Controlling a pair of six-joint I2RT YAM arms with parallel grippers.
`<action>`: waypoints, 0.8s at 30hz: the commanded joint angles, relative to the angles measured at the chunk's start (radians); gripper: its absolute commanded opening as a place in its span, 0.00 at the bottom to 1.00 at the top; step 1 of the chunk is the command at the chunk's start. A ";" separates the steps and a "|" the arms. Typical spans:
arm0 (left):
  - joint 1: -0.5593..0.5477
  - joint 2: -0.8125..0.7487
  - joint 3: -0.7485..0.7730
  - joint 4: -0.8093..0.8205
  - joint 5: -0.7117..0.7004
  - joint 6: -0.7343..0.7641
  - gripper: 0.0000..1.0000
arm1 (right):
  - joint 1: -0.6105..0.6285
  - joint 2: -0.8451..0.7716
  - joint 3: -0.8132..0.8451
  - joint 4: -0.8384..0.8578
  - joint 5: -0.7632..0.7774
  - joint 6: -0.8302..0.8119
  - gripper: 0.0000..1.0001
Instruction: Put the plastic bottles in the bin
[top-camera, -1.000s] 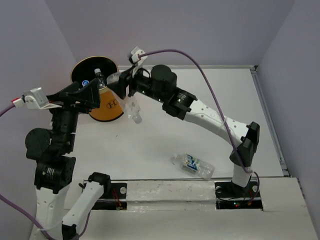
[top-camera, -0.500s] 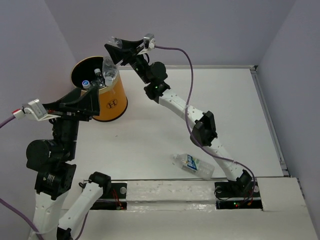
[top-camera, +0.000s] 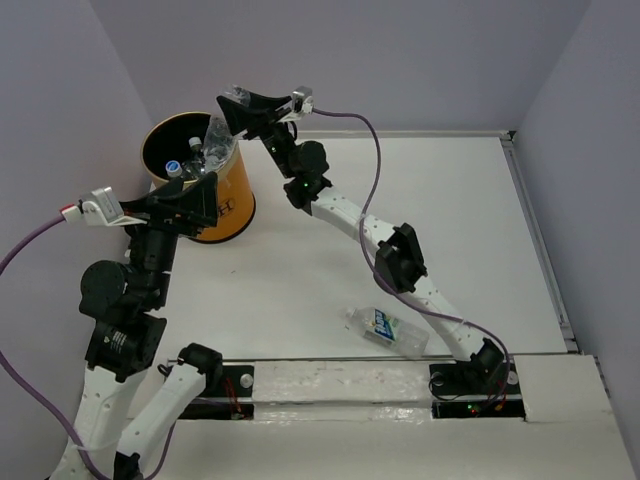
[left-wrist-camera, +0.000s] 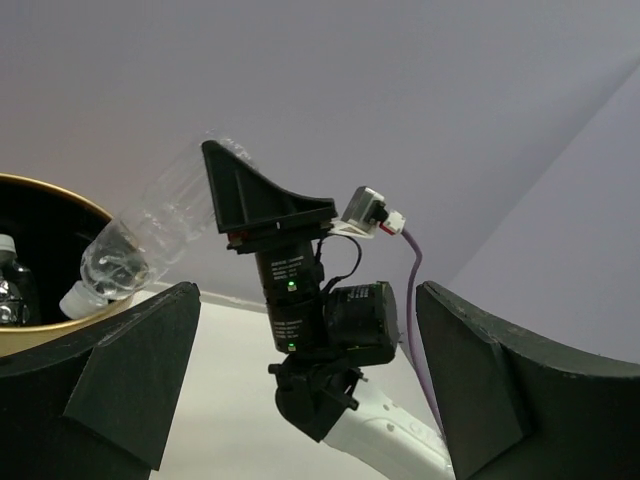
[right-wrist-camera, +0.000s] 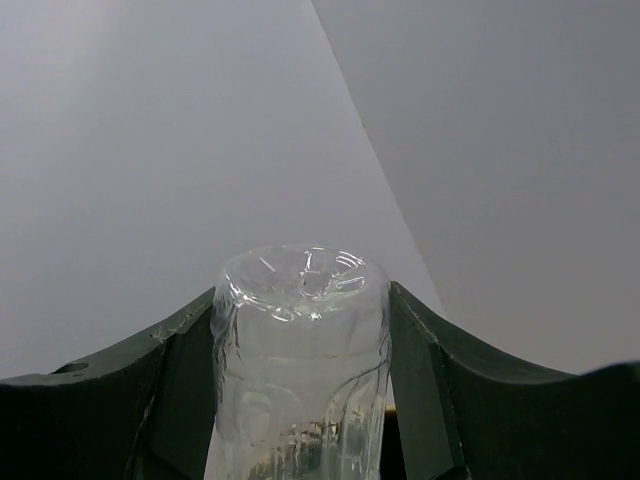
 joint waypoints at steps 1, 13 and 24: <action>-0.004 0.018 -0.014 0.045 0.010 -0.008 0.99 | 0.008 0.022 -0.037 0.033 -0.013 0.002 0.42; -0.005 0.032 -0.031 -0.051 0.173 0.004 0.99 | -0.006 -0.311 -0.408 -0.093 -0.205 -0.081 1.00; -0.059 0.251 -0.011 -0.035 0.579 0.067 0.99 | -0.208 -1.163 -1.367 -0.257 -0.155 0.045 0.96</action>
